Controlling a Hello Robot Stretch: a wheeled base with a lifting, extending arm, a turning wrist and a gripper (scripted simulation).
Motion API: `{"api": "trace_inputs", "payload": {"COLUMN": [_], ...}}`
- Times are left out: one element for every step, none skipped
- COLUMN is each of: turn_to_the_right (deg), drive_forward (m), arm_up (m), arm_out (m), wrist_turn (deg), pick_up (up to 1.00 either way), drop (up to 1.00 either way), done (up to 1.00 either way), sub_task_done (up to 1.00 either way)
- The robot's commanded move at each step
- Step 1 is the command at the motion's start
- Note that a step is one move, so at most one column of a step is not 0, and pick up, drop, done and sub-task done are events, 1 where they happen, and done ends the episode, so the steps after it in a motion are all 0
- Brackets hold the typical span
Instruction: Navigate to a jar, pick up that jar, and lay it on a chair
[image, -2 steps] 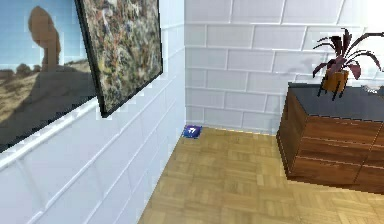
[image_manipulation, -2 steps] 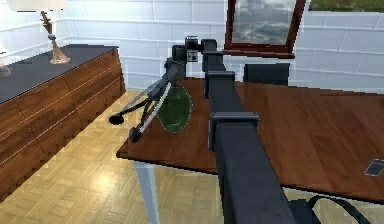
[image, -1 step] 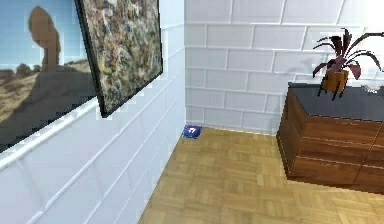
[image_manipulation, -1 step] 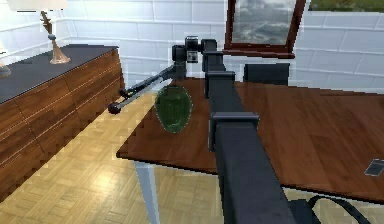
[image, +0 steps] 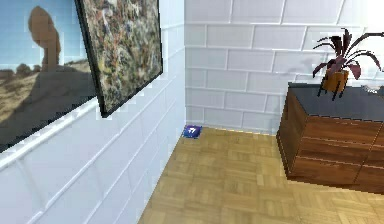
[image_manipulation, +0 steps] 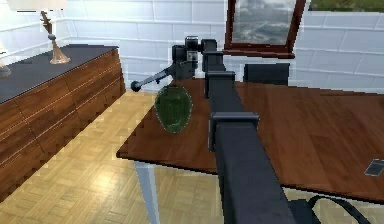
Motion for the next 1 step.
{"api": "trace_inputs", "payload": {"turn_to_the_right": [0.0], "drive_forward": [0.00], "arm_up": [0.00], "arm_out": [0.00], "wrist_turn": [30.0], "pick_up": [0.00], "drop": [0.00], "done": [0.00], "sub_task_done": [0.00]}}
